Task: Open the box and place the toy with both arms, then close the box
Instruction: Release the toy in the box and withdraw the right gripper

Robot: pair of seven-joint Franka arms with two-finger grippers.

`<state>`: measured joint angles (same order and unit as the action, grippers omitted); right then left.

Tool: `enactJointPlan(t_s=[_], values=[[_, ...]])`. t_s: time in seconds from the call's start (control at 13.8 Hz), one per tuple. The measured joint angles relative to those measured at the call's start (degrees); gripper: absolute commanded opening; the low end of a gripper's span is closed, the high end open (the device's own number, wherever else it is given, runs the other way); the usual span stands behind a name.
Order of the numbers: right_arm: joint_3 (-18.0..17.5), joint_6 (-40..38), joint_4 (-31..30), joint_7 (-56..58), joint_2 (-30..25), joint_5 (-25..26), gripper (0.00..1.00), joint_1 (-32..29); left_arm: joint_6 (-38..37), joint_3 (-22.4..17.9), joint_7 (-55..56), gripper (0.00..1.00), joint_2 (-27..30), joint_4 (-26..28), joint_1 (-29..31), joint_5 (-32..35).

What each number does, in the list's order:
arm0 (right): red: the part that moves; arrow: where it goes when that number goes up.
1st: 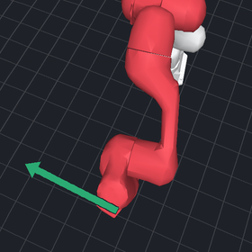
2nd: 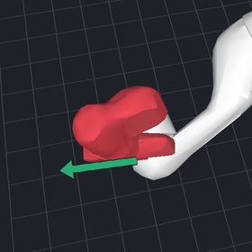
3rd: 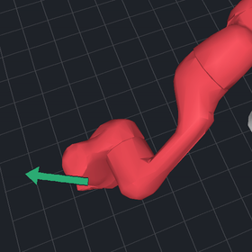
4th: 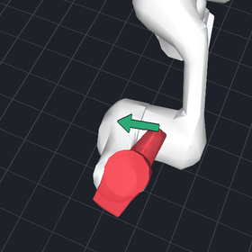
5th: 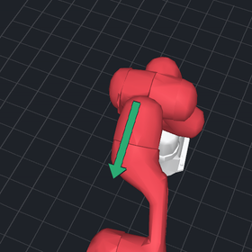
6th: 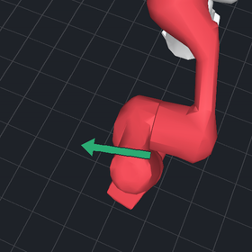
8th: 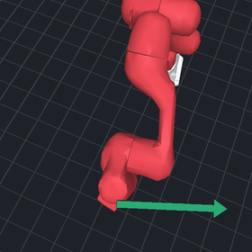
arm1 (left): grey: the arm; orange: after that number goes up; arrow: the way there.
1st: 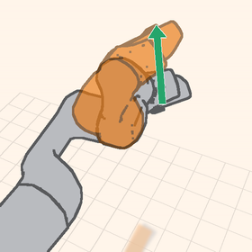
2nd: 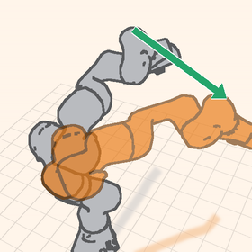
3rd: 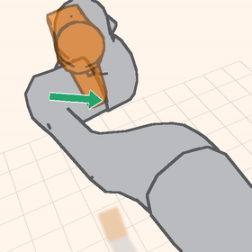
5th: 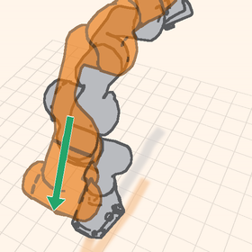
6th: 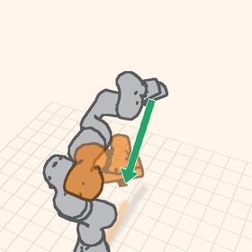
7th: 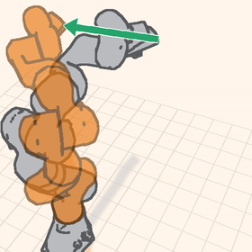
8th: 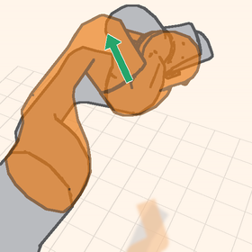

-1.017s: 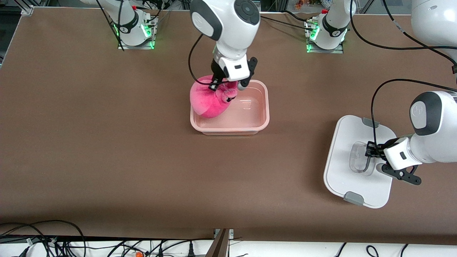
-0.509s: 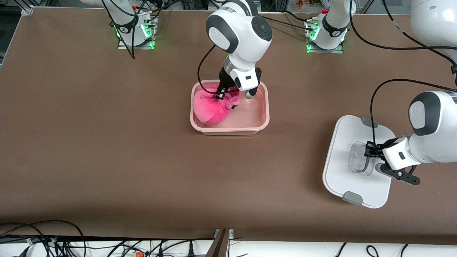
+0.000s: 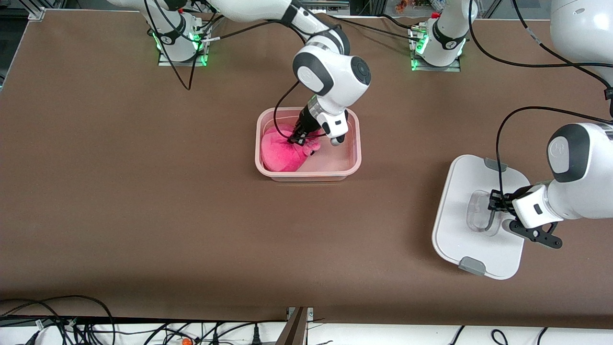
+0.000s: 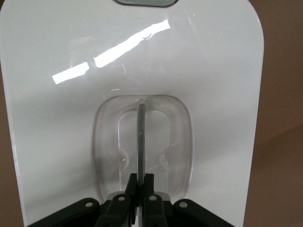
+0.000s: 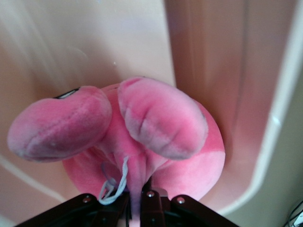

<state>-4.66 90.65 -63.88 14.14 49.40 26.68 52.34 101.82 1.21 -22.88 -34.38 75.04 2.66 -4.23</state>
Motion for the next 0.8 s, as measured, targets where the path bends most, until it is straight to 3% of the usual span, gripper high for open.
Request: enactJointPlan(t_s=[0.07, 0.51, 0.8], values=[[0.1, 0.7, 0.2, -1.0, 1.1, 0.8, 0.99, 0.4, 0.0, 0.0, 0.0, 0.0, 0.0, 0.0, 0.0, 0.0], [2.2, 2.3, 3.3, -7.5, 1.6, 1.5, 1.0, 0.8, 0.0, 0.0, -1.0, 0.0, -0.1, 0.0, 0.0, 0.0], [4.3, 4.6, 7.0, -10.2, -3.4, 0.3, 1.0, -0.9, 0.0, 0.0, -2.4, 0.0, -0.1, 0.0, 0.0, 0.0]])
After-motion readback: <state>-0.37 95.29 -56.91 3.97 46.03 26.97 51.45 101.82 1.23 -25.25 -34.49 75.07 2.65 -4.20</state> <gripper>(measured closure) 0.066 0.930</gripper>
